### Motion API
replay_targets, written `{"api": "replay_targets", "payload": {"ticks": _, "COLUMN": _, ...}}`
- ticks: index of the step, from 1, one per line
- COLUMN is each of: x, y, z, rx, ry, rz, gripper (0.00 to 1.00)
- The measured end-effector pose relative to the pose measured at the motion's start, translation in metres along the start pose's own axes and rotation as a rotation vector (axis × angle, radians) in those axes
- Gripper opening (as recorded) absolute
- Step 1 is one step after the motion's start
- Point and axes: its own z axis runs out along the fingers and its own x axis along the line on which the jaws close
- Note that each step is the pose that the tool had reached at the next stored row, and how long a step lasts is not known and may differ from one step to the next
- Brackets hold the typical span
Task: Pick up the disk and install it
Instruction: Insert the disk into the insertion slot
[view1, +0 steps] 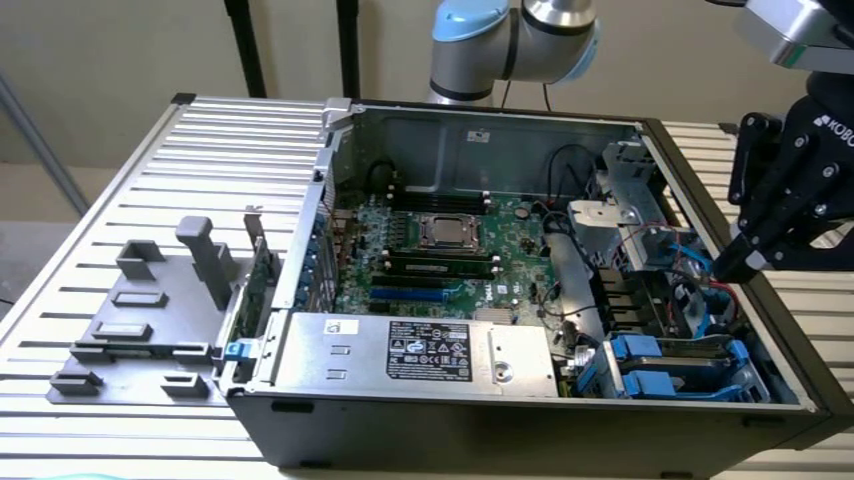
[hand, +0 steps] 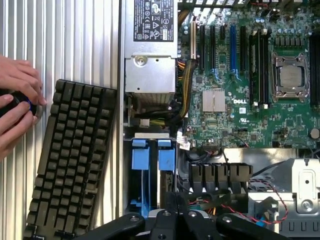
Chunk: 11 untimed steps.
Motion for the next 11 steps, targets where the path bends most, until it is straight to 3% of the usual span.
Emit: {"api": "replay_targets", "payload": {"ticks": 11, "x": -0.005, "y": -0.0225, "z": 0.0119, "rx": 0.0074, "ry": 0.0, "rz": -0.004, "gripper": 0.13}}
